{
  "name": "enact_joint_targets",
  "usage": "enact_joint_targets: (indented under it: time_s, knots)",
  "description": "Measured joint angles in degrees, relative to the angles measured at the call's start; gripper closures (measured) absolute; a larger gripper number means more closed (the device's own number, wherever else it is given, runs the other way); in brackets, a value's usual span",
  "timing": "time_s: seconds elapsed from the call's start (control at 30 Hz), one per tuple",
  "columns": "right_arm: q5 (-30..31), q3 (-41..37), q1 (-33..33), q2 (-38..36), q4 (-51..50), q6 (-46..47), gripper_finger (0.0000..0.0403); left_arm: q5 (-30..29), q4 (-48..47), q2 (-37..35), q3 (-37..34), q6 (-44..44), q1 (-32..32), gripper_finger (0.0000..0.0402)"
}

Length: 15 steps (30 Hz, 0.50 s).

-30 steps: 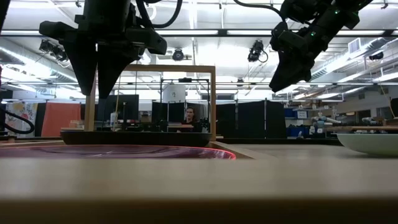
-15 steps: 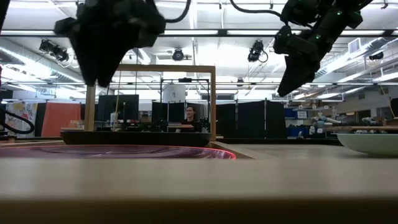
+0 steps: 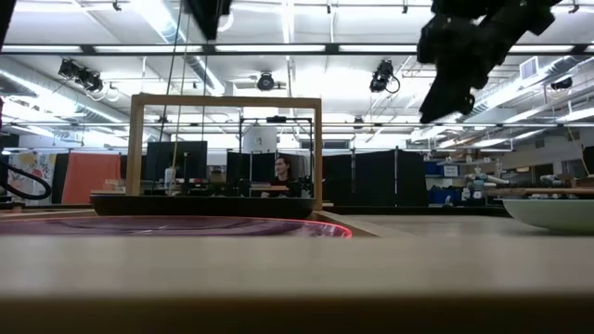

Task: Place and stack plates onto a shelf
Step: Stack the small green transparent plate on the top of the small pink transparent plate on the shelf

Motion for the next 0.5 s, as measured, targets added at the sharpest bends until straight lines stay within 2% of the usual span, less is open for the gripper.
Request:
enact_joint_targets:
  time_s: [0.27, 0.4, 0.5]
  knots:
    - [-2.0, 0.0, 6.8, -8.8, -0.3, 6.7, 0.0249, -2.5, -2.1, 0.0, 9.5, 24.0, 6.9, 0.0246]
    - [-1.6, 0.0, 12.5, -11.9, -0.3, 10.5, 0.0249, -2.4, -2.0, 0.0, 10.4, 32.8, 13.0, 0.0246]
    - [1.7, 0.0, 16.9, -13.1, -1.4, 12.9, 0.0250, -1.2, -2.6, 0.0, 10.5, 37.0, 18.5, 0.0246]
